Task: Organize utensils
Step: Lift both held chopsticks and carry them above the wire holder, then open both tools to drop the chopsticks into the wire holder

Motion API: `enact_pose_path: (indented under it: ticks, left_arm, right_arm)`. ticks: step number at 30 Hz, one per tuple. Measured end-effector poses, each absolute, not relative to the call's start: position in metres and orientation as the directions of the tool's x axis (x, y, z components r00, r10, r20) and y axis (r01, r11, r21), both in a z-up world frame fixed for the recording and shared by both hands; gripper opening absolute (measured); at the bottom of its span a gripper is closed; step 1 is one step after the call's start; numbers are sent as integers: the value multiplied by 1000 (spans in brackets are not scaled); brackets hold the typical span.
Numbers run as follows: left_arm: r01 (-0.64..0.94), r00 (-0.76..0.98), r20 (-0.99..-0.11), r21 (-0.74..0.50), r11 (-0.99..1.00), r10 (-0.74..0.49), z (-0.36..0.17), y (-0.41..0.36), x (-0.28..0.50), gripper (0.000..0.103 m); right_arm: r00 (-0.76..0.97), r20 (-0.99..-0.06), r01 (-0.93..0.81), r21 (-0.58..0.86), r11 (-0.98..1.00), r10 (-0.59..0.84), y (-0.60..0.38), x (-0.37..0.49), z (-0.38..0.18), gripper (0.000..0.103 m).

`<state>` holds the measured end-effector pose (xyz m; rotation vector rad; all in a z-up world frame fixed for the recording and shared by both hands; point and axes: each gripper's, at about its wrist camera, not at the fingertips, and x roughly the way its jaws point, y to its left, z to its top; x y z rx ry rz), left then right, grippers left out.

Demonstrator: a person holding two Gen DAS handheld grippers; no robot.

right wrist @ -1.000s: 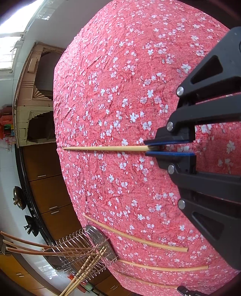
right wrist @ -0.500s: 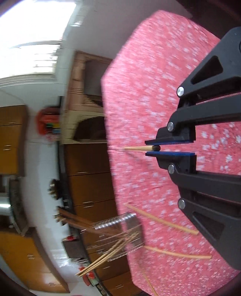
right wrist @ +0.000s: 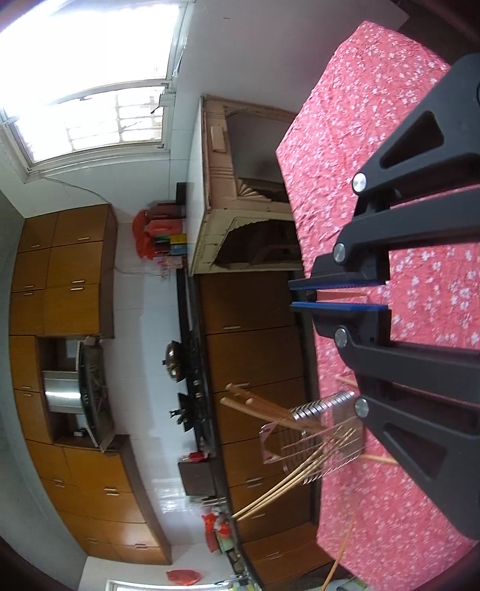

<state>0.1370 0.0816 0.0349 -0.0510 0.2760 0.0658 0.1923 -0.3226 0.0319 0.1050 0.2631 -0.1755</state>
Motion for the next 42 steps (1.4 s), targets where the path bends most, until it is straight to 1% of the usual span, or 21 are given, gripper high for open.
enact_pose_path:
  ticks: [7,12,20,25,28,31,36,39,42]
  left_arm:
    - [-66,977,-209,-64,996,52,56,83,137,7]
    - [-45,981,-193,-96,994,26,66,84,136,7]
    - [-7,985,-169,-99,995,-10,75,75,130,7]
    - [19,986,-164,-112,994,-37,86,71,136,7]
    - [48,987,-150,-121,992,-66,101,63,144,7]
    - [75,988,-123,-125,989,-90,121,55,151,7]
    - [104,992,-61,-135,985,-113,165,39,173,7]
    - [98,995,-15,-134,986,-101,185,27,191,7]
    - [80,997,18,-136,987,-78,195,15,209,7]
  right_arm:
    - [970,-228,116,133,984,-83,-318,188,55,7]
    - [978,-209,62,167,984,-27,-316,183,66,7]
    - [983,-176,-10,187,982,44,-304,175,78,7]
    - [981,-161,-76,218,973,112,-294,180,95,7]
    - [981,-115,-128,233,964,158,-283,182,116,7]
    - [981,-43,-173,229,958,187,-269,186,142,7]
    - [979,57,-203,217,955,195,-248,207,183,7]
    - [979,94,-194,204,960,178,-237,228,196,7]
    - [980,98,-188,189,964,171,-227,256,195,7]
